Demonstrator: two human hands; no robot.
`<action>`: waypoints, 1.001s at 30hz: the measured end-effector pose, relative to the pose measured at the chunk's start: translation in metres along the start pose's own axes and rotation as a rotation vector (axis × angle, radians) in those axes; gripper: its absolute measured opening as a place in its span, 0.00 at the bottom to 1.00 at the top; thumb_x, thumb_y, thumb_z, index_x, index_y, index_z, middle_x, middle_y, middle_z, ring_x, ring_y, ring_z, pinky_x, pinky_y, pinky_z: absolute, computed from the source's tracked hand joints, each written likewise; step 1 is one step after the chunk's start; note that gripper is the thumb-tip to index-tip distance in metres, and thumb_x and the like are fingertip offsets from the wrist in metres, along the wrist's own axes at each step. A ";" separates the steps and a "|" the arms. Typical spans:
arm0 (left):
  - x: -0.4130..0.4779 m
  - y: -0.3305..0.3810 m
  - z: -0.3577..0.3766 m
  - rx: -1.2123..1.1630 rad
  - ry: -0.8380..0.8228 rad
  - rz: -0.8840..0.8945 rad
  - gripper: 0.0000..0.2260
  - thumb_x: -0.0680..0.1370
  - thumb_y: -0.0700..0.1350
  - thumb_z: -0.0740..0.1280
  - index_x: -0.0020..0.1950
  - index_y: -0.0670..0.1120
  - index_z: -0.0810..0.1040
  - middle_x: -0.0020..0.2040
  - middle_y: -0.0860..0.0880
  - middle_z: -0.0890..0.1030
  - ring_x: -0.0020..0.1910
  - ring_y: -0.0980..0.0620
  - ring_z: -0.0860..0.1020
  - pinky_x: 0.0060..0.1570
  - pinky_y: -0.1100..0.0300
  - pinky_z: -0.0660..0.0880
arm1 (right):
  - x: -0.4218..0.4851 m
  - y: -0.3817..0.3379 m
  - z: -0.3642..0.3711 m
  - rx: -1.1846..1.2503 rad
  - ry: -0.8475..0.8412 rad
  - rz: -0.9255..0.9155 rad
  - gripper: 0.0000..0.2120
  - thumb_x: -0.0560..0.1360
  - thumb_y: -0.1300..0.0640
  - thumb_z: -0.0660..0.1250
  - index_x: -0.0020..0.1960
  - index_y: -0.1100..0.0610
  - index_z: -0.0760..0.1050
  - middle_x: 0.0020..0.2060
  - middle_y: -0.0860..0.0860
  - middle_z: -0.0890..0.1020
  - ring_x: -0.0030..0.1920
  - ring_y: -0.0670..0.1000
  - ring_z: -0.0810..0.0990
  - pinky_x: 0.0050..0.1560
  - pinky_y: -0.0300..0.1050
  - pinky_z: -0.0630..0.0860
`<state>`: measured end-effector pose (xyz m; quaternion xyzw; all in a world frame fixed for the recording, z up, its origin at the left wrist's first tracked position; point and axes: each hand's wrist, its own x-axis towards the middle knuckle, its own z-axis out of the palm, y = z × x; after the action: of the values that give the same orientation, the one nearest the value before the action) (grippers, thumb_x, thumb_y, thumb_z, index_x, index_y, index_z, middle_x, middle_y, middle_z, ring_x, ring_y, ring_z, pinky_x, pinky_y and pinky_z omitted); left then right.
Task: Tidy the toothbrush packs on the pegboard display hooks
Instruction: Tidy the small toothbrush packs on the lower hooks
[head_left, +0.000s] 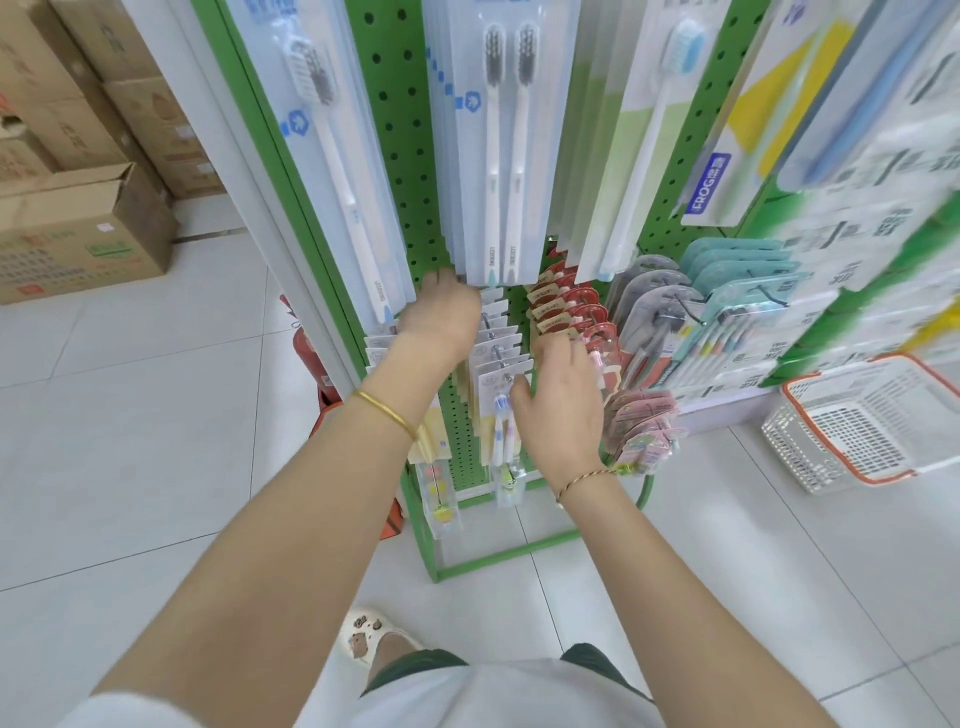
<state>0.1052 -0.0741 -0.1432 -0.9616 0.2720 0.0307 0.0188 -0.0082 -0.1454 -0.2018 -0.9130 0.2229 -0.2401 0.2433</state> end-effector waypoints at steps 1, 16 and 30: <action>0.005 -0.001 -0.001 0.010 -0.023 -0.006 0.24 0.76 0.29 0.58 0.72 0.37 0.62 0.65 0.37 0.66 0.67 0.39 0.63 0.63 0.42 0.67 | 0.001 -0.001 0.000 -0.006 -0.016 0.000 0.12 0.73 0.61 0.65 0.56 0.60 0.70 0.52 0.56 0.74 0.52 0.57 0.72 0.47 0.51 0.70; 0.039 -0.005 -0.010 0.060 0.011 -0.142 0.09 0.81 0.38 0.56 0.58 0.40 0.73 0.62 0.43 0.75 0.63 0.44 0.72 0.52 0.57 0.66 | -0.001 -0.011 0.007 -0.023 0.027 0.008 0.11 0.73 0.61 0.67 0.54 0.61 0.72 0.49 0.56 0.75 0.49 0.57 0.74 0.44 0.50 0.70; 0.035 -0.006 0.009 -0.402 0.201 -0.261 0.13 0.80 0.38 0.56 0.63 0.39 0.70 0.65 0.38 0.69 0.66 0.42 0.65 0.65 0.54 0.59 | -0.012 -0.005 0.007 -0.018 0.021 0.045 0.11 0.71 0.63 0.67 0.53 0.61 0.72 0.48 0.57 0.75 0.48 0.58 0.73 0.43 0.50 0.69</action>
<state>0.1383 -0.0866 -0.1546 -0.9712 0.1346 -0.0143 -0.1960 -0.0129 -0.1328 -0.2082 -0.9074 0.2480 -0.2420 0.2379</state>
